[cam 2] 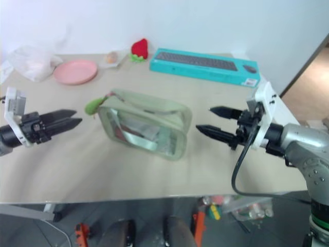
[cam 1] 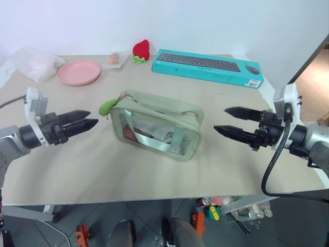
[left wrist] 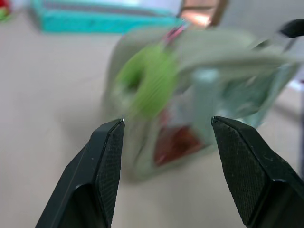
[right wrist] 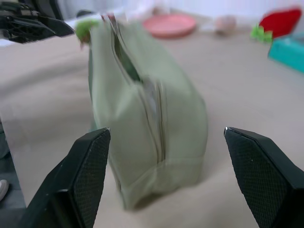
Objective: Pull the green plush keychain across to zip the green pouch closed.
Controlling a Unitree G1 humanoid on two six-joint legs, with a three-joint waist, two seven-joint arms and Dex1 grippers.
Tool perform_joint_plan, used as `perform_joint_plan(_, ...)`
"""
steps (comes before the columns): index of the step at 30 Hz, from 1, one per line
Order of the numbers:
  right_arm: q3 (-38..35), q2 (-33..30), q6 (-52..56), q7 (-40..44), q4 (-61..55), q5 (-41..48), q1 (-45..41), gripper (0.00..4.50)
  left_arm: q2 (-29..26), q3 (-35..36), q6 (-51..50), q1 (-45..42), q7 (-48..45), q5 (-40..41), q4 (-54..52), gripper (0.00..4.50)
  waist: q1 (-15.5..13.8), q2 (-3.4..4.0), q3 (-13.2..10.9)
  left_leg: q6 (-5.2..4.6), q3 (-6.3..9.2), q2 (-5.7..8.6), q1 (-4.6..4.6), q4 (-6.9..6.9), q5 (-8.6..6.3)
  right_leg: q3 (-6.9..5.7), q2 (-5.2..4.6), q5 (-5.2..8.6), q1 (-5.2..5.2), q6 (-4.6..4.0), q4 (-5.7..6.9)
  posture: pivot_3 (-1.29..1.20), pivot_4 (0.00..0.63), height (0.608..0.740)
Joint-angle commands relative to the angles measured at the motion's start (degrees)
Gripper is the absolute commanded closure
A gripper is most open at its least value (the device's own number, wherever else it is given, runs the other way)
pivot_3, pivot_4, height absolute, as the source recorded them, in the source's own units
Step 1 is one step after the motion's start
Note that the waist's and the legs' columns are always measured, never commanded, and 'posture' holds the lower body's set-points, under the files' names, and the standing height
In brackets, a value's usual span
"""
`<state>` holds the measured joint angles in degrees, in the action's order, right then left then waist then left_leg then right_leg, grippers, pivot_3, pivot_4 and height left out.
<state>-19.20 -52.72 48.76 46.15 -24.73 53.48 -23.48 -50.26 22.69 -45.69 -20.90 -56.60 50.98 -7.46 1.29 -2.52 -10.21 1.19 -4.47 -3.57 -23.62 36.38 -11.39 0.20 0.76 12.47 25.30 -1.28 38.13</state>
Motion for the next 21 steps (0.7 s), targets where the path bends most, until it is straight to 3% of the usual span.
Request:
perform_joint_plan(1,2.8,0.0,0.4,1.5,-3.3,2.9,-4.5,0.56,-1.0,1.6,2.1,-1.2,-2.4,2.0,-5.9,1.48,0.0,-0.02,0.0,0.0,0.02,0.01,0.01,0.0,0.0,-0.01,0.02,0.0,-0.02,0.0,0.0,0.0,0.15,0.74)
perform_joint_plan(5,9.3,0.8,-0.7,3.4,-4.8,1.0,-8.2,0.56,-0.1,1.7,6.5,-0.5,-5.6,2.3,-9.7,1.48,0.1,0.0,0.0,0.06,0.0,-0.03,0.05,-0.05,-0.04,0.01,0.07,0.07,-0.01,-0.07,0.0,0.0,0.15,0.74)
perform_joint_plan(12,29.0,4.1,-10.1,5.3,4.8,-21.5,-19.9,0.56,0.9,0.5,6.3,-2.4,-4.9,5.0,-11.9,1.48,0.0,-0.01,0.0,0.05,-0.01,0.01,0.06,0.09,-0.02,0.01,0.06,-0.01,-0.04,-0.03,0.01,0.0,0.15,0.74)
perform_joint_plan(21,33.7,4.3,-13.8,10.6,5.2,-30.0,-20.8,0.56,1.7,1.9,6.4,1.5,-2.1,5.5,-13.9,1.48,-0.1,-0.01,0.0,0.03,0.02,-0.05,-0.13,0.07,-0.11,0.01,-0.01,0.14,0.06,0.07,0.01,0.0,0.15,0.74)
